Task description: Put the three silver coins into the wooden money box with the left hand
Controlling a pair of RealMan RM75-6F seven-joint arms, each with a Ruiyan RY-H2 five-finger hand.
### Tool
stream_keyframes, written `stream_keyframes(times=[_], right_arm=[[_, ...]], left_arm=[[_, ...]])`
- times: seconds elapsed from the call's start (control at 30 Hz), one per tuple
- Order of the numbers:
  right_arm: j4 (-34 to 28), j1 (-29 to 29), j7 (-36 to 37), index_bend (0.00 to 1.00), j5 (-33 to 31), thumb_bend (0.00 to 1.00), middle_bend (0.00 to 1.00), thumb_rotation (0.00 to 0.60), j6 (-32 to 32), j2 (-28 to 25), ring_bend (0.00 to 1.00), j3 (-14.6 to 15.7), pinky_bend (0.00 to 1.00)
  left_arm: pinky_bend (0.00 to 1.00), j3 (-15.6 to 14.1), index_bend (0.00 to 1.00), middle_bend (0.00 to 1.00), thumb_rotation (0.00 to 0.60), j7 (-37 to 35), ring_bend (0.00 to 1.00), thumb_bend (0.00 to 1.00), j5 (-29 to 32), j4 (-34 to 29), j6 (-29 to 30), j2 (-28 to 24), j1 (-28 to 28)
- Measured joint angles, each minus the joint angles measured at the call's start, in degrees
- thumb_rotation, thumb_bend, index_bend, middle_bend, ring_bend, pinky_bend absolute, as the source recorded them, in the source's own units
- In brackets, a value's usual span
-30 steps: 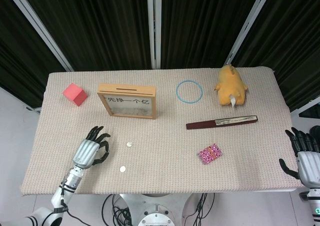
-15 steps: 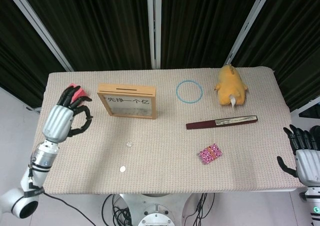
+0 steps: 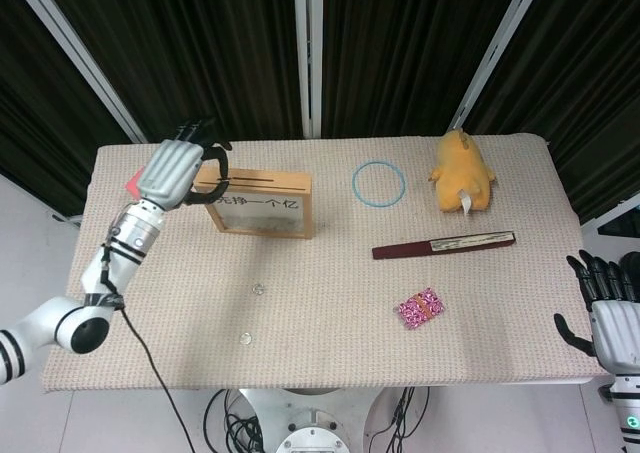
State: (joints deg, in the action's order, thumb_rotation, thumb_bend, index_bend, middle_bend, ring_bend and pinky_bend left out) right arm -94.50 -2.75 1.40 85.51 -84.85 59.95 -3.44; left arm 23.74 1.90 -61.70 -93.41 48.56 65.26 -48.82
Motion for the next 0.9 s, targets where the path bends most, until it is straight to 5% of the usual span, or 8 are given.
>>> stream_keyframes(times=[0.4, 0.9], right_arm=[[1.3, 0.0, 1.3, 0.00, -0.9, 0.28, 0.00, 0.600, 0.6, 0.0, 0.00, -0.1, 0.00], [1.8, 0.1, 1.6, 0.00, -1.3, 0.28, 0.00, 0.600, 0.7, 0.1, 0.00, -0.2, 0.00]], left_arm=[[0.00, -2.0, 0.64, 0.29, 0.600, 2.0, 0.04, 0.47, 7.4, 6.1, -4.8, 5.2, -5.3], [0.00, -3.6, 0.64, 0.29, 0.600, 1.4, 0.04, 0.47, 8.2, 10.8, -5.5, 7.0, -7.3]])
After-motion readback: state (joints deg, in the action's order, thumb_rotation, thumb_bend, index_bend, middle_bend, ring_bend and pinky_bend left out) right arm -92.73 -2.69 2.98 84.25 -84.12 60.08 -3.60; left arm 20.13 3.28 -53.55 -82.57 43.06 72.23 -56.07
